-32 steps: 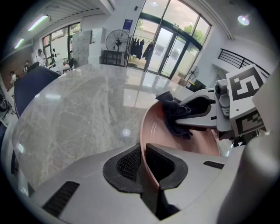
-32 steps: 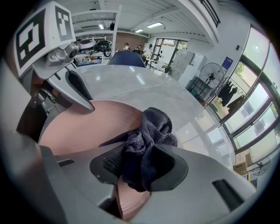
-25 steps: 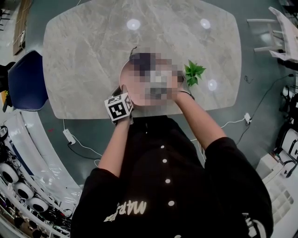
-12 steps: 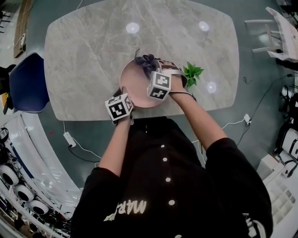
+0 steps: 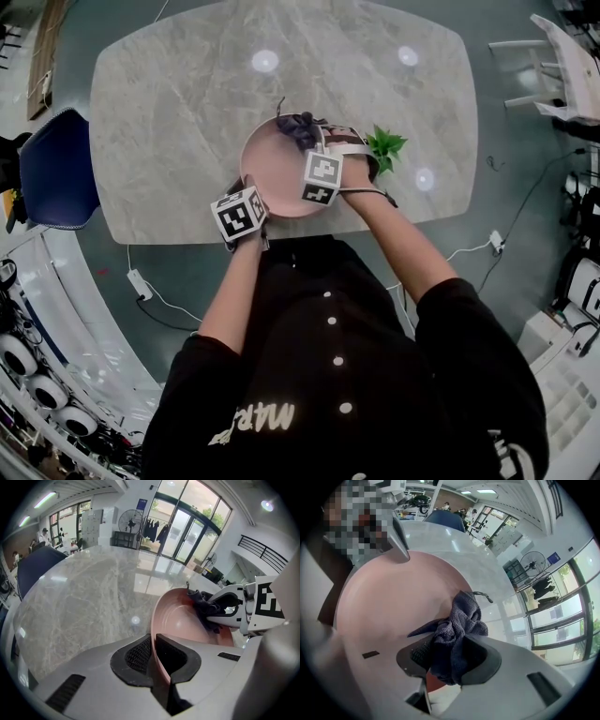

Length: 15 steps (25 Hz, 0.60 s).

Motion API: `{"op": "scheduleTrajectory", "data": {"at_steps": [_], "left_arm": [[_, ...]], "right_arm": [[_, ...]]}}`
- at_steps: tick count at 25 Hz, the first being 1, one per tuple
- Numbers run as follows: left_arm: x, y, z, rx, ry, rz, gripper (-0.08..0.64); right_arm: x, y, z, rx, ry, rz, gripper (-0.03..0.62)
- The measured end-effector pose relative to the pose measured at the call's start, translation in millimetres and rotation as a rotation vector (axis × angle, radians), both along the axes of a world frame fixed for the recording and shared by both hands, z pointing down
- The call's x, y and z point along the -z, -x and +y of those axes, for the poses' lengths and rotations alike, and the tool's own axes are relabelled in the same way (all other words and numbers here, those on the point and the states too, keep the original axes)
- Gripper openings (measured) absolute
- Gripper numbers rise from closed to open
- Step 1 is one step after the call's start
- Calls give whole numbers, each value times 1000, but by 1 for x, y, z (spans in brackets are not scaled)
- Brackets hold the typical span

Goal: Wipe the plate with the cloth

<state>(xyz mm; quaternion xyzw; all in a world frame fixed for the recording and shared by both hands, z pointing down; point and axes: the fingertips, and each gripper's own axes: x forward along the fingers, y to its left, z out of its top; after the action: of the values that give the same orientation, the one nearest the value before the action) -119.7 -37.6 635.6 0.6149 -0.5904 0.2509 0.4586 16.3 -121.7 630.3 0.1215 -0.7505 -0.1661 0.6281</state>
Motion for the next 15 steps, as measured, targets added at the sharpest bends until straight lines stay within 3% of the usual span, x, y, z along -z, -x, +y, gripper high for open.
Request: {"op": "scheduleTrajectory", "data": {"at_steps": [8,15], "left_arm": [[2,1,-1,8,-1,9,41],[1,1,-1,6,4,18,41]], "right_arm": [[-1,-10,1,70,-102,115,138],[-2,-10,1,73,-117,130,138]]}}
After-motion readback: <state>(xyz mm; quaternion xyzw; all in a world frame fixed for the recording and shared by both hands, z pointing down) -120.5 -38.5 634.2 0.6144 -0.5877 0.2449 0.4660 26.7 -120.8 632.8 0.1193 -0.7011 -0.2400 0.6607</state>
